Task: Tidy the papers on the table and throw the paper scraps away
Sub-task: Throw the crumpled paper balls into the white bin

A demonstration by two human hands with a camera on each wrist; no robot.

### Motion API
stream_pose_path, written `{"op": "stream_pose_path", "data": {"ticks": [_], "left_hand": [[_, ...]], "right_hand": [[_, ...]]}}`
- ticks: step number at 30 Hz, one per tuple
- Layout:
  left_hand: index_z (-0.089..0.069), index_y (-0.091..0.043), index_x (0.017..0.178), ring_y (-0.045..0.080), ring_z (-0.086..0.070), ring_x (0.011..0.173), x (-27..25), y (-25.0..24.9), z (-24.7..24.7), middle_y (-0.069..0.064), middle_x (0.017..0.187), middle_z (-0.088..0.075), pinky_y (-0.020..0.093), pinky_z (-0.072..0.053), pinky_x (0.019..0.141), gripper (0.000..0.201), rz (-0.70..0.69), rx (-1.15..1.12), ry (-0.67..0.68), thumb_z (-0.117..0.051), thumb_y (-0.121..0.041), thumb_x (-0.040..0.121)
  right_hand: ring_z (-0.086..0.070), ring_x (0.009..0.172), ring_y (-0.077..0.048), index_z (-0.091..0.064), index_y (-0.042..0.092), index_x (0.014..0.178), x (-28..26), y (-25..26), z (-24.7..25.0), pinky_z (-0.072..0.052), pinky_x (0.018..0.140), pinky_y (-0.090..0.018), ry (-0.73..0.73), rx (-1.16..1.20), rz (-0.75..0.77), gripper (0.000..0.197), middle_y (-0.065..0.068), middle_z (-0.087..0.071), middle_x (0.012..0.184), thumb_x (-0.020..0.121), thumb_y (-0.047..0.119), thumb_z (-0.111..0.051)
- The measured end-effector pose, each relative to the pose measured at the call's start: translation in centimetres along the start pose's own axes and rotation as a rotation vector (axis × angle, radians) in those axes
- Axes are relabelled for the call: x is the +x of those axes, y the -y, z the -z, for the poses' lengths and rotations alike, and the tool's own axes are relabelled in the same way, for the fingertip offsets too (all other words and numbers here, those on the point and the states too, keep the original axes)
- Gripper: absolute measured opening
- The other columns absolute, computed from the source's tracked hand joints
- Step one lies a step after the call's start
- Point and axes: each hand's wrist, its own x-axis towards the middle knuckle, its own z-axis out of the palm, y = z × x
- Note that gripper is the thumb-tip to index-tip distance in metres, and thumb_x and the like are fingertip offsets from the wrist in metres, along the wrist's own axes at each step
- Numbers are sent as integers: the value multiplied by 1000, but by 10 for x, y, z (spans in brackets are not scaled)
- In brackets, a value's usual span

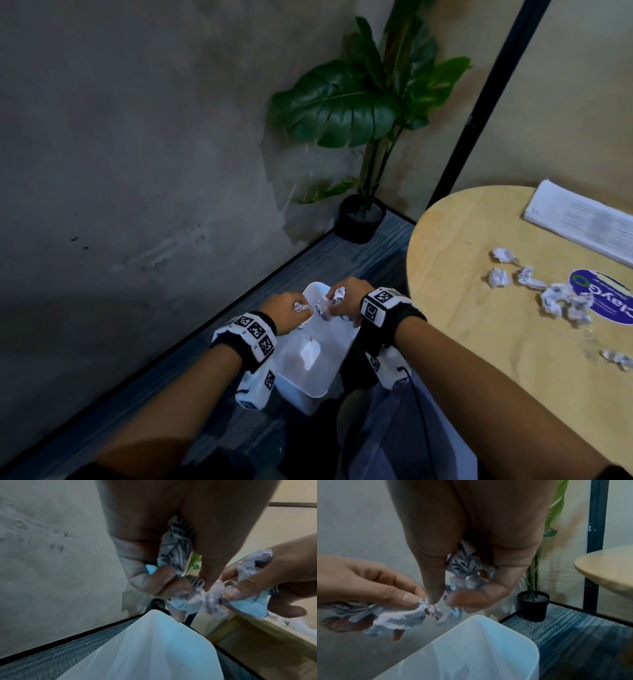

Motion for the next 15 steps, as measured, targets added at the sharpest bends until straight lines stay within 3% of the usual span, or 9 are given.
{"op": "stream_pose_path", "data": {"ticks": [4, 6, 8, 11, 13, 15], "left_hand": [[-64, -12, 107, 26, -64, 83, 13, 12, -3, 15, 102, -70, 22, -45, 54, 29, 44, -8, 29, -53, -33, 91], [-61, -10, 108, 30, -64, 92, 17, 18, -5, 16, 107, -67, 25, -44, 60, 32, 51, 15, 39, -49, -35, 93], [-60, -11, 104, 33, -65, 96, 20, 20, -7, 17, 106, -68, 24, -43, 60, 31, 64, 14, 51, -45, -37, 95], [-55, -15, 97, 30, -68, 79, 23, 19, -10, 8, 83, -70, 19, -40, 46, 32, 75, -15, 71, -38, -42, 97], [-56, -15, 106, 21, -63, 62, 24, 17, -12, -2, 65, -62, 19, -40, 47, 44, 93, -32, 67, -31, -49, 97], [-53, -20, 121, 16, -59, 59, 26, 18, -15, 4, 66, -65, 21, -43, 58, 50, 93, -31, 66, -24, -53, 97]], "right_hand": [[-63, 107, -27, -62, 9, 122, 21, 2, -17, -52, 90, -32, 28, -74, -12, 44, -12, -64, 122, 86, 33, -63], [-56, 118, -28, -55, 11, 130, 27, -1, -25, -46, 99, -33, 26, -76, -40, 46, -11, -56, 133, 91, 36, -55], [-53, 122, -27, -57, 12, 126, 35, -5, -34, -42, 101, -32, 40, -65, -70, 44, -10, -55, 135, 93, 41, -50], [-54, 117, -27, -62, 15, 93, 44, -16, -44, -41, 95, -32, 44, -22, -134, 36, -12, -59, 127, 89, 49, -51], [-56, 114, -26, -60, 14, 101, 47, -24, -49, -42, 93, -31, 23, 43, -185, 42, -9, -60, 124, 84, 52, -57], [-56, 113, -25, -58, 16, 110, 50, -30, -54, -45, 94, -33, -7, 96, -212, 48, -7, -58, 124, 79, 53, -62]]}}
